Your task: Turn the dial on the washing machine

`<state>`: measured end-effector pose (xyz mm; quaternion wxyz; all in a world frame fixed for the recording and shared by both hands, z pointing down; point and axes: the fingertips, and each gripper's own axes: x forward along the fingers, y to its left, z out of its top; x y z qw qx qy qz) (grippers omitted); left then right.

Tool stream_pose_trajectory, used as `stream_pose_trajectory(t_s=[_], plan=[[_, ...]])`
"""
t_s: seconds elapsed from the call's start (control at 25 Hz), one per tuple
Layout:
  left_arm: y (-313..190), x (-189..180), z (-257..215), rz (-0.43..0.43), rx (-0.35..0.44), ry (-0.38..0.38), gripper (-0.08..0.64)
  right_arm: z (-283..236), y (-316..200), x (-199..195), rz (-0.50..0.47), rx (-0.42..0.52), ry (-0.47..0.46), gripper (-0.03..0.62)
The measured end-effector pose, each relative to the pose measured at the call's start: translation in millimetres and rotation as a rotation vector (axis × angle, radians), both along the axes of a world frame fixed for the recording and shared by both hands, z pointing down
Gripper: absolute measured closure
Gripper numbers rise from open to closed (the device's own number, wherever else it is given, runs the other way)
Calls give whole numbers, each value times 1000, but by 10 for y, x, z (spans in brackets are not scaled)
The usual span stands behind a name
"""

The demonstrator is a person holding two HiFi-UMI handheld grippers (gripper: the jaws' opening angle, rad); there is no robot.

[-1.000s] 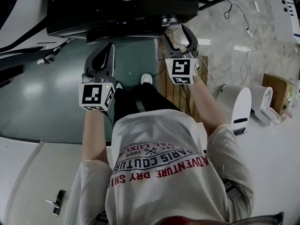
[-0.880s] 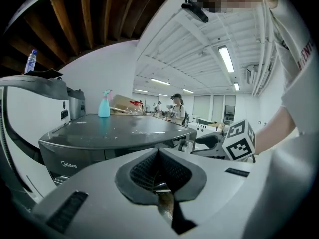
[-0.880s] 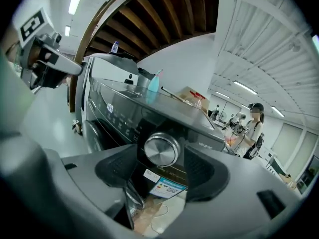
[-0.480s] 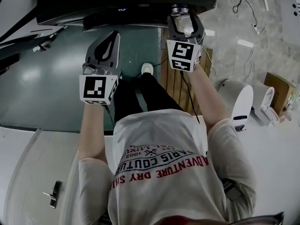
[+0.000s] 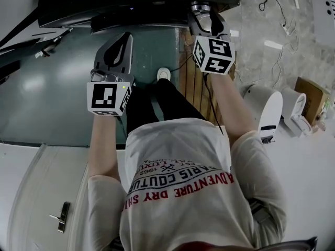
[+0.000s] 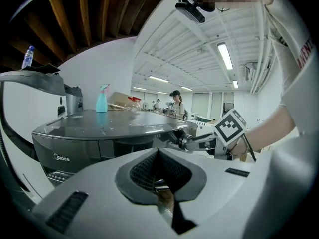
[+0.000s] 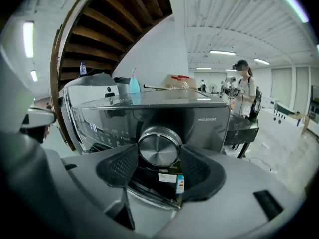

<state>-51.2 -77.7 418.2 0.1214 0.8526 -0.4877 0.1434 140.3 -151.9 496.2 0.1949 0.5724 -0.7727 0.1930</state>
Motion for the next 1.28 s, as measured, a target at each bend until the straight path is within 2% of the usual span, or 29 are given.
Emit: stream_pose_trajectory(t_s=[0.12, 0.24, 0.4, 0.56, 0.68, 0.84, 1.0, 1.16, 1.28], plan=[[-6, 4, -2, 4, -2, 2, 544, 0, 0, 10, 10, -21, -84, 309], [0, 19, 0, 13, -1, 10, 545, -9, -4, 12, -7, 11, -69, 308], [6, 20, 53, 19, -24, 28, 545, -77, 44, -19, -52, 133, 117, 265], [0, 38, 76, 37, -34, 27, 545, -72, 91, -95, -121, 194, 333, 261], [-19, 20, 69, 34, -32, 28, 545, -56, 51, -81, -119, 228, 394, 261], [-3, -5, 105, 26, -49, 30, 543, -67, 20, -70, -111, 228, 399, 269], [9, -3, 130, 29, -54, 18, 544, -56, 17, -105, -120, 187, 384, 307], [8, 1, 139, 37, -52, 5, 545, -81, 3, -88, -85, 129, 285, 307], [5, -7, 128, 34, -47, 4, 544, -46, -1, -26, -38, 74, 147, 308]])
